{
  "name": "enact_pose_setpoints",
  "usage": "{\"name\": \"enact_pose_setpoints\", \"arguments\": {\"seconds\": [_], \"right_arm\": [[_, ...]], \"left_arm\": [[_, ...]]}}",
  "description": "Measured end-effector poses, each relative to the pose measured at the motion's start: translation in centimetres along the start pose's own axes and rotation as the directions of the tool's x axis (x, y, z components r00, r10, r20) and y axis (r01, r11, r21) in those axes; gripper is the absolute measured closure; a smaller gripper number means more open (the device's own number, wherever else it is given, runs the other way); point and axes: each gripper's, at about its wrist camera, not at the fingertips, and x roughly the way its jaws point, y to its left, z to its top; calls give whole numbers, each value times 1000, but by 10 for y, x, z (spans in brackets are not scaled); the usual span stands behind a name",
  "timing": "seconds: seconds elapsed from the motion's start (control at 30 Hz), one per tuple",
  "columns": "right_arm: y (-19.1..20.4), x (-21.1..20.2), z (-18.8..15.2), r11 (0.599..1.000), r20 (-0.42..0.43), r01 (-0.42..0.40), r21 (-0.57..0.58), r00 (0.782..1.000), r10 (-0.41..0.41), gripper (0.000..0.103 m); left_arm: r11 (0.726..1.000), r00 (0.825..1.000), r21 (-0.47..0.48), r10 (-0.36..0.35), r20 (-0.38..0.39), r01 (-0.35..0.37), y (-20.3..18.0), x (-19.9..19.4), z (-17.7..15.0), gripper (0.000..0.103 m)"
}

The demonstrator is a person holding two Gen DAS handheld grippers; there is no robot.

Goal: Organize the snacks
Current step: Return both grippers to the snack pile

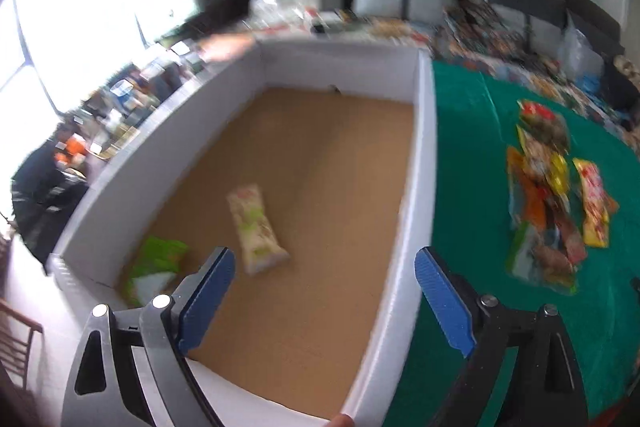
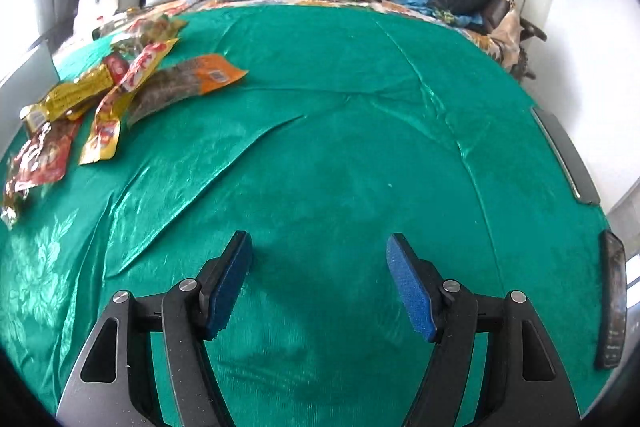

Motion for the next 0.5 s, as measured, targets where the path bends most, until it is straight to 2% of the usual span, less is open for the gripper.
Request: {"name": "enact_pose_setpoints", "arguments": {"seconds": [0.07,0.17,0.23,0.3,0.43,0.5], "right_arm": [[-2,3,3,1000,-4,-15,9,1000,15,28],[-7,2,-3,998,-14,-44,43,999,45,23],[-6,2,-4,998,-17,-44,52,999,45,21],[-5,2,-5,998,-18,-39,49,999,40,20],[-7,3,-5,997,-19,-45,57,999,46,18],[-7,3,-5,997,-19,-47,58,999,48,18]], "left_arm": [[1000,997,-31,1,83,2,-2,-24,3,12],[992,984,-61,-99,146,109,-16,-50,7,8],[983,974,-53,-163,155,173,-36,-59,7,0],[972,965,-32,-225,131,231,-65,-61,3,0],[943,943,26,-332,10,331,-132,-41,-12,0],[936,938,54,-346,-29,347,-159,-29,-24,0]]}}
